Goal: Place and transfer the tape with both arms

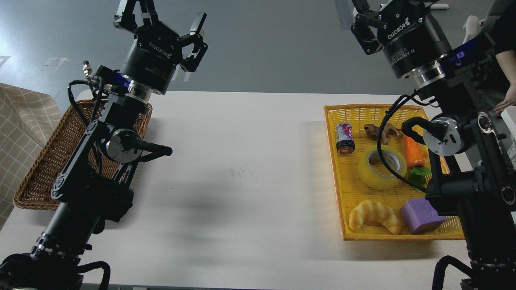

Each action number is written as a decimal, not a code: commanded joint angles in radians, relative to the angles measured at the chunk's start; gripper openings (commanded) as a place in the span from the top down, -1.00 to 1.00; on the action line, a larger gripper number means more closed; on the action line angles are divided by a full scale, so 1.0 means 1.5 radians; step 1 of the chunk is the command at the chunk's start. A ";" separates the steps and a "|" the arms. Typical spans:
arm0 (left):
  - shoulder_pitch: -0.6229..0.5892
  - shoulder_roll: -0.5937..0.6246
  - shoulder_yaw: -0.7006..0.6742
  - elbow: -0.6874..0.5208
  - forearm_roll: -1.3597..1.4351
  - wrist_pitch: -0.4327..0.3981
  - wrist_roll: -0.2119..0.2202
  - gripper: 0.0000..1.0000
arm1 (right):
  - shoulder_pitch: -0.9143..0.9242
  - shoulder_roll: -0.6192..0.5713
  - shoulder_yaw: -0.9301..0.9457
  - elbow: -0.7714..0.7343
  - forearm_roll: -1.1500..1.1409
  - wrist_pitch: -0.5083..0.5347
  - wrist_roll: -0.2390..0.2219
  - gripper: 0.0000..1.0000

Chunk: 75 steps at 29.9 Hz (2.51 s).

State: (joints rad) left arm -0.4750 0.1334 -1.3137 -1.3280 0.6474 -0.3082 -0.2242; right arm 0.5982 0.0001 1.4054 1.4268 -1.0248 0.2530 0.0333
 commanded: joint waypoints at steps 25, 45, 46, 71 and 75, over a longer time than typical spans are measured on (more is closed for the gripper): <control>-0.009 -0.024 -0.001 0.011 -0.011 0.020 -0.003 -0.96 | 0.001 0.000 -0.003 0.003 0.000 -0.007 -0.001 -1.00; -0.012 -0.015 0.001 0.006 -0.011 0.021 0.001 -0.96 | 0.001 0.000 -0.004 0.004 0.001 0.002 -0.001 -1.00; -0.011 -0.015 0.001 0.006 -0.011 0.021 0.001 -0.96 | 0.001 0.000 -0.003 0.004 0.001 0.001 -0.001 -1.00; -0.011 -0.014 0.002 0.004 -0.009 0.017 0.005 -0.96 | -0.011 0.000 -0.003 0.046 -0.004 0.022 0.009 -1.00; -0.011 -0.013 0.002 0.004 -0.009 0.017 0.005 -0.96 | -0.008 0.000 -0.012 0.055 -0.027 0.024 0.012 -1.00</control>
State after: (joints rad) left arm -0.4911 0.1123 -1.3097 -1.3221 0.6336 -0.2817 -0.2163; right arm 0.5808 -0.0001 1.3982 1.5005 -1.0359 0.2855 0.0467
